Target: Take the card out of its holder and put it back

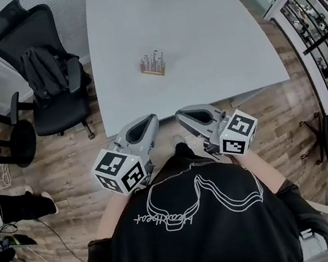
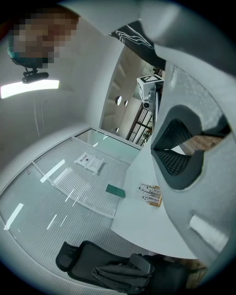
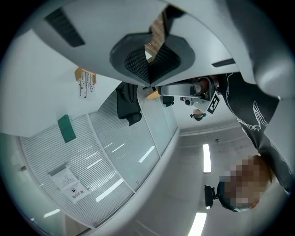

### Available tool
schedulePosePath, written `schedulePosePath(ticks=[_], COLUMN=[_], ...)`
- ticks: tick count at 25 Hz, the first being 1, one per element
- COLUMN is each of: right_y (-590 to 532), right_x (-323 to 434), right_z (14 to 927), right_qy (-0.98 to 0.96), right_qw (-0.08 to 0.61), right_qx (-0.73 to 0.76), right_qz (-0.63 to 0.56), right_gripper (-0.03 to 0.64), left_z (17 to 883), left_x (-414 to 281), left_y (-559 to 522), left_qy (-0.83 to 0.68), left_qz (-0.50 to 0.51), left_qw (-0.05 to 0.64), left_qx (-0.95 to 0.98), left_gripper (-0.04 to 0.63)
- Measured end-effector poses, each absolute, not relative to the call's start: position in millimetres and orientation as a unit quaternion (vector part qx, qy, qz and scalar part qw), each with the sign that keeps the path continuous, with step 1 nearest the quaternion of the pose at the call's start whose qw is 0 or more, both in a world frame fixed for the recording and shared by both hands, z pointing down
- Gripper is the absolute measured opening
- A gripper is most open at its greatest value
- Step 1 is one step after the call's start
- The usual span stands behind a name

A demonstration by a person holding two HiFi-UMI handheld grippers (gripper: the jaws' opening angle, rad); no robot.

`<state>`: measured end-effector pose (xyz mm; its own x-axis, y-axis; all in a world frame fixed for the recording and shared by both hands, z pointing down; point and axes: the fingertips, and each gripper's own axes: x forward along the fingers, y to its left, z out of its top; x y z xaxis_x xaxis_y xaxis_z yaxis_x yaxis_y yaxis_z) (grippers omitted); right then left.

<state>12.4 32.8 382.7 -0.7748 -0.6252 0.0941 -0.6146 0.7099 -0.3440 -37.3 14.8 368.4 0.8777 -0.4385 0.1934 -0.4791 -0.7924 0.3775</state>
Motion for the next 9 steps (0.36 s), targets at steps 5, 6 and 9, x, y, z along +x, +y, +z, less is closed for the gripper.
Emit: schedulePosePath(ticks=[5, 6, 9], right_y=[39.8, 40.4, 42.6], right_x=[11.6, 10.5, 5.6], right_z=[379.6, 378.9, 377.0], right_qy=[0.925, 0.925, 0.925], right_qw=[0.02, 0.022, 0.026], right_qx=[-0.335, -0.335, -0.334], right_qz=[-0.178, -0.178, -0.178], right_gripper=[0.006, 0.008, 0.008], left_z=[364.5, 364.4, 365.3], left_x=[-38.9, -40.3, -45.0], left_y=[23.1, 24.1, 27.0], left_qy=[-0.243, -0.243, -0.243], left_qz=[0.046, 0.046, 0.048], left_qw=[0.205, 0.204, 0.204], left_qx=[0.947, 0.947, 0.947], left_gripper=[0.014, 0.013, 0.013])
